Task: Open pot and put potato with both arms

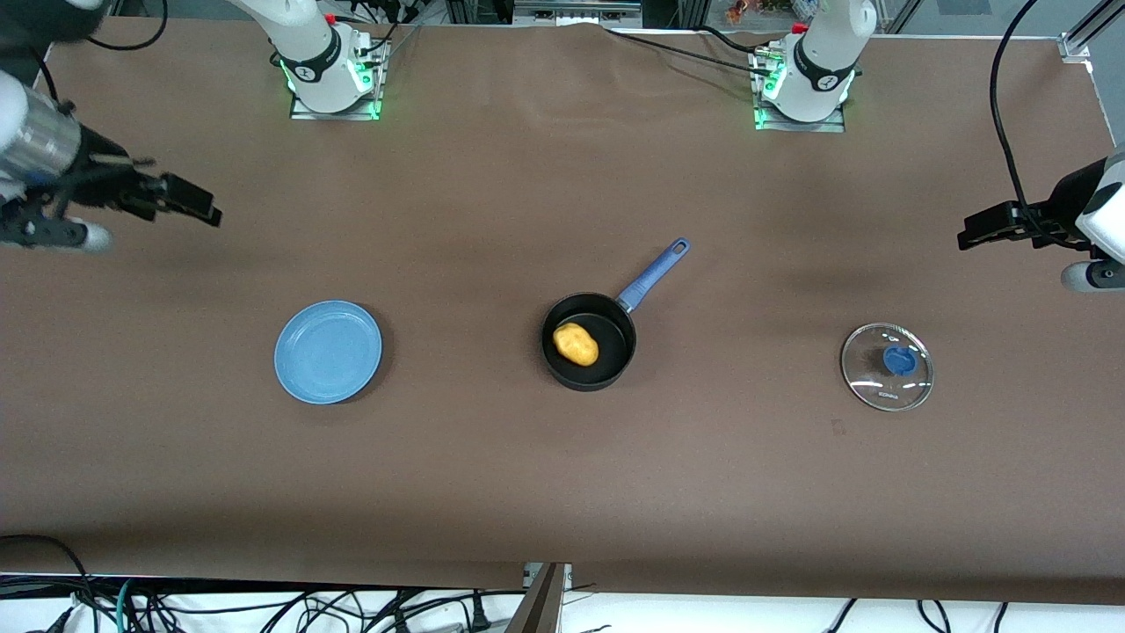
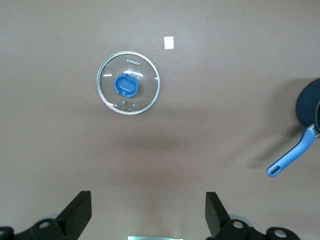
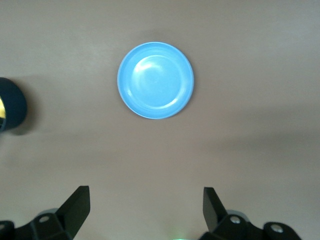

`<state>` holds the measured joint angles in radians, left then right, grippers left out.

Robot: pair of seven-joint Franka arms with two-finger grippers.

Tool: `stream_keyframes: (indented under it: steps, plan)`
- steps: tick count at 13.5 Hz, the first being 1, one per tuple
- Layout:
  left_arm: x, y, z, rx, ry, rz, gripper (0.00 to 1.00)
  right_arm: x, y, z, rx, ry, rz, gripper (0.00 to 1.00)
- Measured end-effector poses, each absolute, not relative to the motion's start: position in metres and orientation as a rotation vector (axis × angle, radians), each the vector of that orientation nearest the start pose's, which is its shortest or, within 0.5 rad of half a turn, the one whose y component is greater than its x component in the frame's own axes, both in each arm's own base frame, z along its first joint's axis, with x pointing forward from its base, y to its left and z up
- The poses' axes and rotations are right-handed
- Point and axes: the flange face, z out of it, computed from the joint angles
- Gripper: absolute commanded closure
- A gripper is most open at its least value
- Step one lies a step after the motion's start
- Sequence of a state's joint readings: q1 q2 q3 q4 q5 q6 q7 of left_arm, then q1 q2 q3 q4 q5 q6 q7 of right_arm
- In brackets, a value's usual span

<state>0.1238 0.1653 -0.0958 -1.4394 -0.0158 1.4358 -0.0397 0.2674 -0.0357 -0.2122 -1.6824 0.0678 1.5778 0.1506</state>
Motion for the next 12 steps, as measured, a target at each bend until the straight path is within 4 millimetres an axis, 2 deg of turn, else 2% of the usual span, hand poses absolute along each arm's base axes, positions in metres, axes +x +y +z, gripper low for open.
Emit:
stream_keyframes:
  steps: [3,7,10,12]
  plan:
    - [0.59,0.019,0.58,-3.16,-0.104,0.268,0.0,0.53,0.031,0.609,-3.111,0.017,0.077,0.0]
    - [0.591,0.019,0.581,-3.161,-0.104,0.261,0.0,0.535,0.026,0.614,-3.119,-0.02,0.059,0.0]
    - [0.592,0.019,0.581,-3.161,-0.103,0.26,0.0,0.54,0.037,0.613,-3.127,-0.045,0.062,0.0]
    - [0.592,0.018,0.582,-3.161,-0.101,0.258,0.0,0.543,0.038,0.615,-3.128,-0.046,0.064,0.0]
